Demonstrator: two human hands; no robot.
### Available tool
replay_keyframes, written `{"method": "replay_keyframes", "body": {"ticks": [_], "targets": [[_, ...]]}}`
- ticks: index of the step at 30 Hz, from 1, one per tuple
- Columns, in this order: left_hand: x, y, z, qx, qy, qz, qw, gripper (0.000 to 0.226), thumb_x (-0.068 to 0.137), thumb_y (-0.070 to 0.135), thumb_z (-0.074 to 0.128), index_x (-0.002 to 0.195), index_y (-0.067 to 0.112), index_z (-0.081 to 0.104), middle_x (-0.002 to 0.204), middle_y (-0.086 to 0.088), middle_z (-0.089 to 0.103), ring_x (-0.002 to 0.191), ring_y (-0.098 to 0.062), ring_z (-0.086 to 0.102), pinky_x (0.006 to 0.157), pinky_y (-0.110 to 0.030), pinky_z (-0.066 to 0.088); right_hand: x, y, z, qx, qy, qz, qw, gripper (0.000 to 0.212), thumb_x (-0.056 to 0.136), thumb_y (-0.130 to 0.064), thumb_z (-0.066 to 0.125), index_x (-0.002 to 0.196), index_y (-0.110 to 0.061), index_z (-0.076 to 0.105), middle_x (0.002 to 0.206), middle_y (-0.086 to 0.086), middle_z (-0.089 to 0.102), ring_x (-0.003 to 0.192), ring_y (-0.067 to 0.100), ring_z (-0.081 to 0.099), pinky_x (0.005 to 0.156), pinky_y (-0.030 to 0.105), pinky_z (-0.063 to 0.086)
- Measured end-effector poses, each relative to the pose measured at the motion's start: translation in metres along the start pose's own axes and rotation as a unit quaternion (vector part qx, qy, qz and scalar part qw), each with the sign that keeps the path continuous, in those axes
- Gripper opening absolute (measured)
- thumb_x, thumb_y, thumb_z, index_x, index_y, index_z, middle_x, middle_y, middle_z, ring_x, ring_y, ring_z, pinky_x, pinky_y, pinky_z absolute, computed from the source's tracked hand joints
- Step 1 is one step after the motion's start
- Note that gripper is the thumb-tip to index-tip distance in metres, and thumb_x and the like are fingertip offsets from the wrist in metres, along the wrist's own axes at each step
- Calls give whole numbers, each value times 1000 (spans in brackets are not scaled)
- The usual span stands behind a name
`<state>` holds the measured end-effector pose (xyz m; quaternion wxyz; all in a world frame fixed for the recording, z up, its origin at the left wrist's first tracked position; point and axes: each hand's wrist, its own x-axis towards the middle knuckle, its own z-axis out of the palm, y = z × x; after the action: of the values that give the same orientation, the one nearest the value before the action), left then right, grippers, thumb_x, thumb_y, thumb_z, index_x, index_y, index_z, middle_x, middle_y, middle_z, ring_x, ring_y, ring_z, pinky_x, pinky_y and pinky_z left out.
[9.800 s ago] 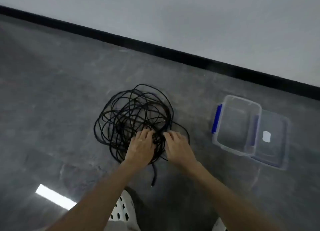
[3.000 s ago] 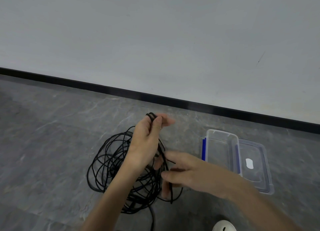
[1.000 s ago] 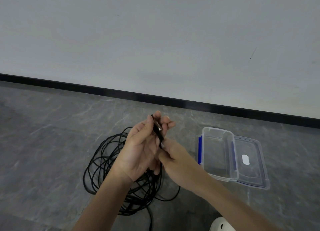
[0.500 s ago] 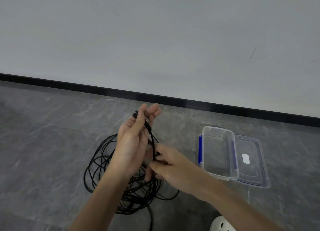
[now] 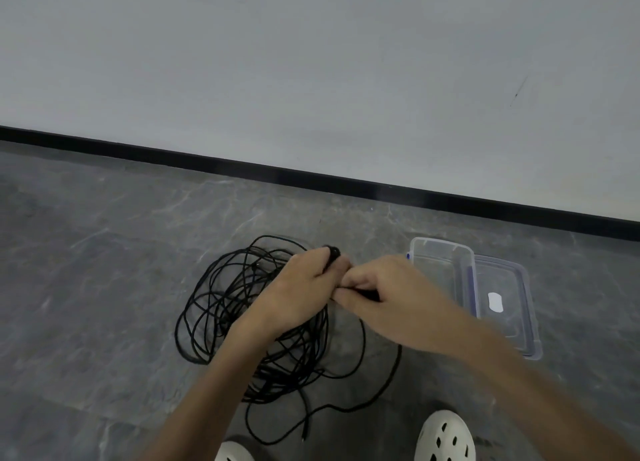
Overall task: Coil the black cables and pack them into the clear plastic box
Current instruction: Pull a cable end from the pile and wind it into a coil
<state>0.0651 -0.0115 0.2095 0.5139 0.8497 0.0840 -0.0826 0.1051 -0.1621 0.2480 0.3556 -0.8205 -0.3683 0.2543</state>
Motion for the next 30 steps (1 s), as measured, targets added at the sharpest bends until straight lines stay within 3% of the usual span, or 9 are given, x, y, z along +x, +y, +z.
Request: {"method": "replay_keyframes", "body": {"ticks": [3,6,9,12,15,19,21,26,30], "targets": [[-11,16,-4,-97,-139,-30,985,67,104,45,23,79,2,67,71,3,69,74,-3,64,81,-19,42,-7,2,-15,91,8,10,996,23,90,-24,65,74,-10,73,59,-3,69,53,7,65,57,17,50],[-18,25,-4,-158,-250,-40,955,81,98,56,3,87,6,67,87,-7,73,89,-13,69,98,-33,42,-9,2,-26,163,25,6,986,24,77,-33,71,75,-9,74,67,5,73,64,21,72,64,20,52],[-19,26,-2,-254,-317,-38,913,78,92,59,3,88,6,61,88,-12,72,83,-20,69,78,-18,48,-7,6,-33,160,45,-7,986,34,65,-45,74,72,-12,74,66,7,72,63,31,68,61,36,52],[-19,26,-3,-321,-353,-2,879,68,93,53,8,92,7,59,90,-10,72,84,-20,69,78,-19,50,-6,12,-39,172,49,-27,983,40,65,-44,73,77,-7,73,70,14,71,68,42,65,65,51,51],[-22,27,-5,-340,-361,29,868,53,97,39,18,94,6,59,93,-11,72,84,-20,68,78,-21,51,-5,17,-43,184,25,-43,982,38,70,-37,72,84,-2,72,76,17,72,72,40,66,69,51,52],[-23,25,-7,-381,-369,62,845,36,100,23,27,96,6,59,97,-11,71,87,-18,69,80,-20,50,-7,20,-46,193,16,-56,980,15,77,-21,67,81,-7,70,73,0,72,69,13,68,68,22,53],[-23,25,-8,-390,-363,64,844,33,100,19,28,96,5,58,98,-12,71,88,-18,69,81,-20,50,-7,22,-47,192,27,-56,979,15,78,-20,66,84,-7,70,75,-3,72,74,9,68,72,19,51],[-23,27,-8,-407,-303,65,859,32,99,22,31,93,9,60,91,-6,73,82,-14,68,77,-17,49,-2,22,-42,201,54,-35,977,20,81,-25,62,87,-8,71,75,-2,72,77,16,68,76,30,55],[-22,29,-9,-474,-267,57,837,41,99,22,30,84,17,67,82,-5,72,76,-9,67,73,-16,51,3,19,-35,207,73,-29,975,30,90,-27,53,92,-3,71,83,21,69,86,43,63,87,53,50]]}}
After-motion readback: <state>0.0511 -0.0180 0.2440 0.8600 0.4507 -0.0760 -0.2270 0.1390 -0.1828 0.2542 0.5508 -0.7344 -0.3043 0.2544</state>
